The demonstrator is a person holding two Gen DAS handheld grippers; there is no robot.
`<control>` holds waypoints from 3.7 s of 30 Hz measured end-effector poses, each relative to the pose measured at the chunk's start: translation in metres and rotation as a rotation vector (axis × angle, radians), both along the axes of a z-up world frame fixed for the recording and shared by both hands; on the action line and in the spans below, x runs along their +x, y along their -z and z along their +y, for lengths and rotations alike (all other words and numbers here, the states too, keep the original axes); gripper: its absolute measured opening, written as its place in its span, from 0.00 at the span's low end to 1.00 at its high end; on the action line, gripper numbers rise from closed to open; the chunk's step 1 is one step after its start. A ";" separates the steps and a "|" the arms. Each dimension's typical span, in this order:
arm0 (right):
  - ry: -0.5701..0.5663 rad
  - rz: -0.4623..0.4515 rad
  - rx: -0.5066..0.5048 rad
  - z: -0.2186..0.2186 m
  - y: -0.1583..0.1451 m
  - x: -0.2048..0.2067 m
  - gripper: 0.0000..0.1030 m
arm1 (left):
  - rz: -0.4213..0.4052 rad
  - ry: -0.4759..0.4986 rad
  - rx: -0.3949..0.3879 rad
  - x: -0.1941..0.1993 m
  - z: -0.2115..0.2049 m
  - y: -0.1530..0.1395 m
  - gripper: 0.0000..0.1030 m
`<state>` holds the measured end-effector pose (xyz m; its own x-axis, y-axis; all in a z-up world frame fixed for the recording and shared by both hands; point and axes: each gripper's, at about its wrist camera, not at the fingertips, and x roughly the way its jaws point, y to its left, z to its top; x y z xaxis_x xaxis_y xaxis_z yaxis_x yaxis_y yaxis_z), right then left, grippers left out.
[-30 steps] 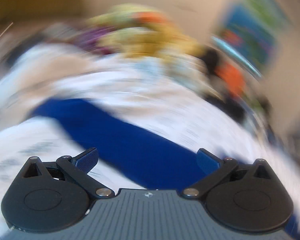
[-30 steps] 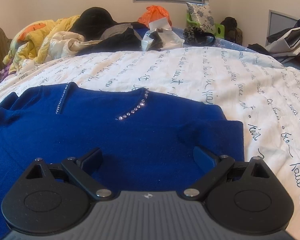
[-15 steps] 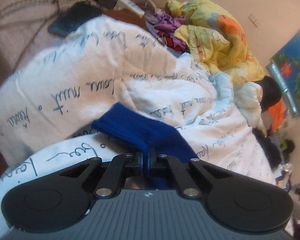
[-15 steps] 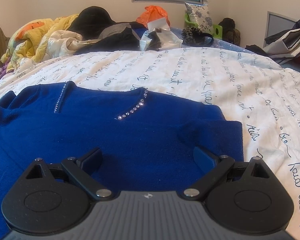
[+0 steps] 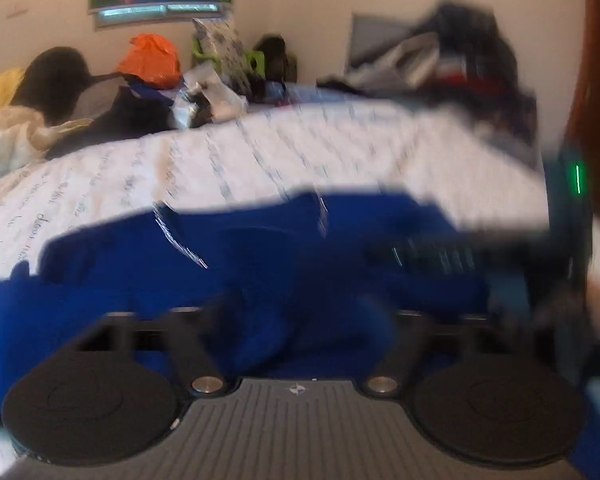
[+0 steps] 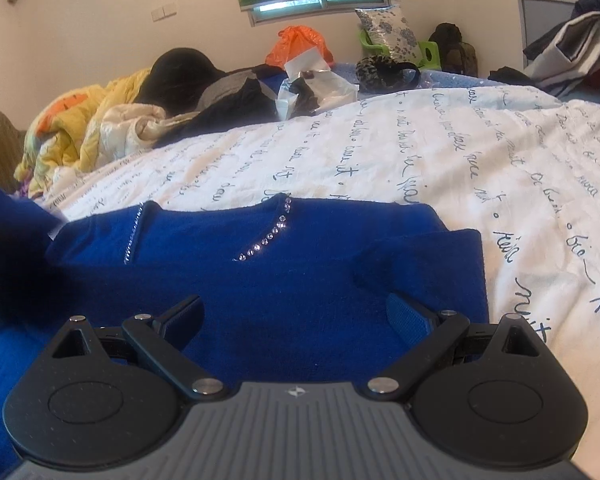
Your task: Fold small clothes
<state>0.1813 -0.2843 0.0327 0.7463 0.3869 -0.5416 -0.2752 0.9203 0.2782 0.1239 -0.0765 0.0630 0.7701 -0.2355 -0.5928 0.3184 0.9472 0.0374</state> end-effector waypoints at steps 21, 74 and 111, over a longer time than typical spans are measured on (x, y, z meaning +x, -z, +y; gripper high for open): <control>-0.160 0.384 0.202 0.073 -0.024 0.025 0.94 | 0.046 -0.219 -0.283 -0.080 0.104 0.033 1.00; 0.244 0.221 0.197 -0.100 -0.042 0.009 0.65 | -0.043 -0.314 -0.268 -0.032 0.154 -0.019 1.00; -0.141 0.202 -0.224 0.005 -0.026 0.121 0.05 | 0.037 -0.080 0.245 0.175 0.097 0.021 0.06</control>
